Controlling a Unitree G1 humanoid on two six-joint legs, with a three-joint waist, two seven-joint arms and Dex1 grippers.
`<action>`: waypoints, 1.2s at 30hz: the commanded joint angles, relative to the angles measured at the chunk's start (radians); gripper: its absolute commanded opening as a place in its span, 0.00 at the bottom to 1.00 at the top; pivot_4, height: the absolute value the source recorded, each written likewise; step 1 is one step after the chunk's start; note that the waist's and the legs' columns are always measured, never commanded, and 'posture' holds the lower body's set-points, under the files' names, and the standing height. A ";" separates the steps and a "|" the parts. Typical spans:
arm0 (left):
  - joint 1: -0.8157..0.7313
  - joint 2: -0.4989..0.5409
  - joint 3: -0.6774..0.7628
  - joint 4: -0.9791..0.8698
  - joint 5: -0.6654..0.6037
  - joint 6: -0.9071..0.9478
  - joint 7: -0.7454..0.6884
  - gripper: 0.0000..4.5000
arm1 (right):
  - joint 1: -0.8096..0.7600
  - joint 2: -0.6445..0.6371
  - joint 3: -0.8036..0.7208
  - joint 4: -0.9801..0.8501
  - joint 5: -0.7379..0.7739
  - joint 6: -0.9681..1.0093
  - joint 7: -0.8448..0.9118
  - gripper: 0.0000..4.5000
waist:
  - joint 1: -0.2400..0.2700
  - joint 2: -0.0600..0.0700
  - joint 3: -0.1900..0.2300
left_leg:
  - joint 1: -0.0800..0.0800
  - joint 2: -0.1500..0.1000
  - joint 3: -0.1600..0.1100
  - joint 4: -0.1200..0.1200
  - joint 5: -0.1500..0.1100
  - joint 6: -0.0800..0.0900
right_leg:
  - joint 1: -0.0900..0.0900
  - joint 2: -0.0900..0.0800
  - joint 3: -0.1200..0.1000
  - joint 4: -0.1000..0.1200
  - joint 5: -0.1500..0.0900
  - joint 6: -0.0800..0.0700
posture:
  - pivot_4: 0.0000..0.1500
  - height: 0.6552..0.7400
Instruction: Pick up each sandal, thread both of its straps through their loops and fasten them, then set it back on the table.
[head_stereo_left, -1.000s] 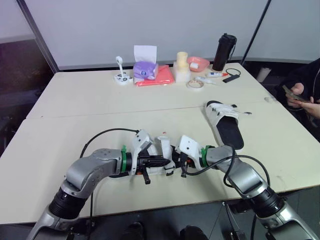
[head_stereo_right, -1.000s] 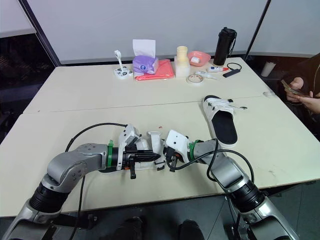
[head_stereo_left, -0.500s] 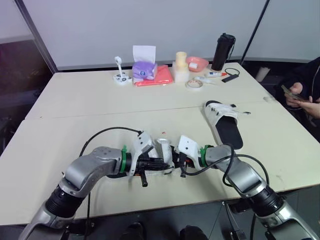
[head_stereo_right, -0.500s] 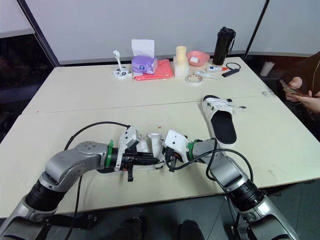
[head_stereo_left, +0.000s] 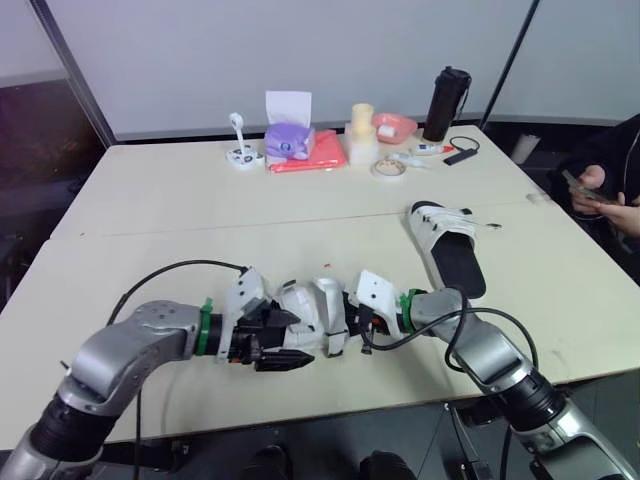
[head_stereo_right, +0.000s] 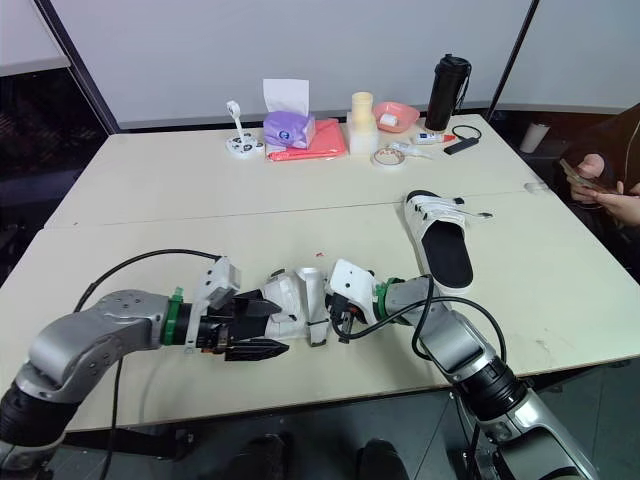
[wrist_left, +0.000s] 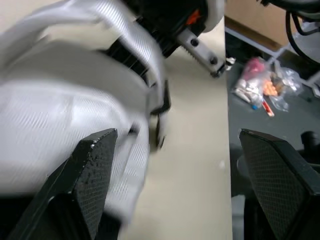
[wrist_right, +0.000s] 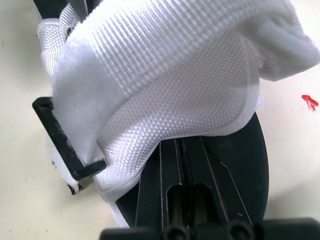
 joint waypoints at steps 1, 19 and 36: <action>0.088 0.044 0.067 -0.081 -0.059 -0.045 -0.074 0.91 | 0.037 -0.014 0.056 0.105 -0.056 0.034 0.004 0.00 | 0.000 0.000 0.000 | 0.000 0.000 0.000 0.000 0.000 0.000 | 0.000 0.000 0.000 0.000 0.000 0.000 | 1.00 1.00; 0.212 -0.186 -0.139 0.154 0.245 -0.432 -0.007 0.91 | 0.040 -0.037 0.049 0.077 -0.062 0.047 0.041 0.00 | 0.005 0.002 -0.003 | 0.000 0.000 0.000 -0.001 -0.001 -0.002 | 0.000 -0.001 0.000 -0.002 0.000 -0.001 | 1.00 1.00; 0.207 -0.284 -0.196 0.203 0.222 -0.393 0.000 0.91 | 0.049 -0.040 0.040 0.061 -0.064 0.065 0.039 0.00 | 0.024 0.005 -0.019 | 0.001 0.000 0.000 -0.001 -0.001 -0.002 | 0.002 -0.002 0.000 -0.003 0.000 -0.001 | 1.00 1.00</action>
